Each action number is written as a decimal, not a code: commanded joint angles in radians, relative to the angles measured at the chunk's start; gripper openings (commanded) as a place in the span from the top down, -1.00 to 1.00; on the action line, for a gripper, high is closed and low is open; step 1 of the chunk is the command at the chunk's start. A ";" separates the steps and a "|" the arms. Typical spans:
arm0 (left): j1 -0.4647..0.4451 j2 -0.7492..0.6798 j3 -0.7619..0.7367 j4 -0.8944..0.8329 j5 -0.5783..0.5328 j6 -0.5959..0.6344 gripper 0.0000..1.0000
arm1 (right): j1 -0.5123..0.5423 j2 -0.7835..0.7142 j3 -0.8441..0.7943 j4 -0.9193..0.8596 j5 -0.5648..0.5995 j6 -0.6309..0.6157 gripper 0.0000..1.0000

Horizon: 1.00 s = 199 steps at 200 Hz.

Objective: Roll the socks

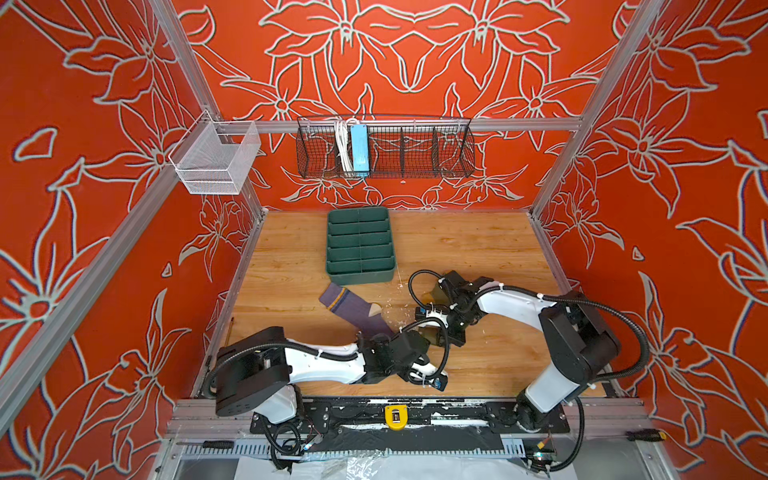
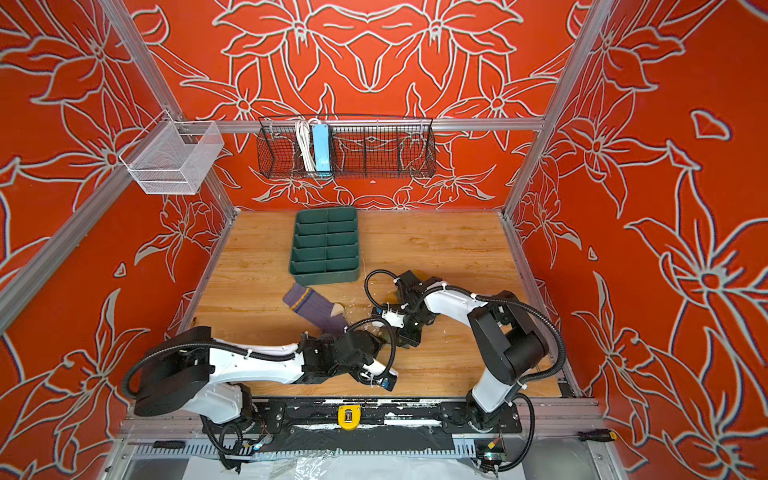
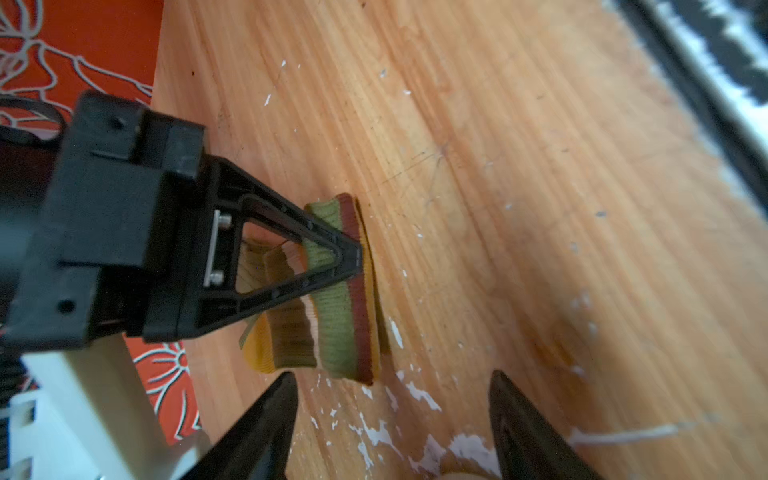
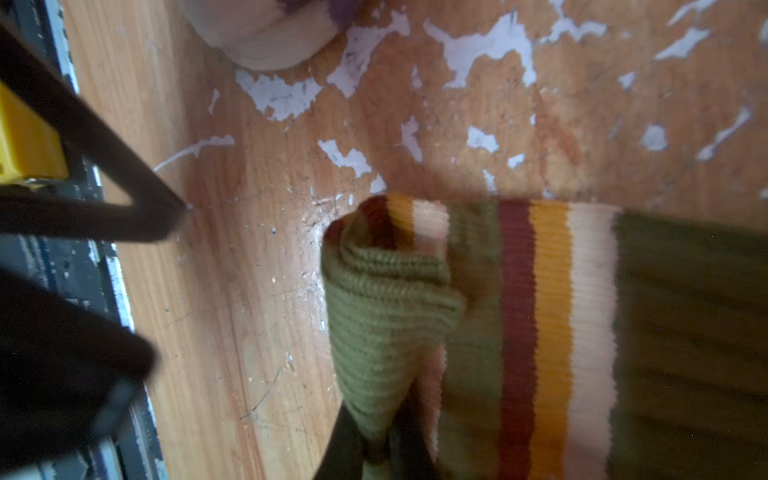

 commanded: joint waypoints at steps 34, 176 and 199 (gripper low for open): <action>0.020 0.226 0.073 0.290 -0.204 -0.002 -0.29 | -0.020 0.045 0.017 -0.085 0.015 -0.036 1.00; 0.047 0.261 0.106 0.173 -0.135 -0.172 1.00 | -0.019 -0.029 -0.003 -0.029 0.033 -0.011 1.00; 0.047 0.235 0.136 0.050 -0.093 -0.208 1.00 | -0.019 -0.068 -0.019 0.006 0.078 0.016 1.00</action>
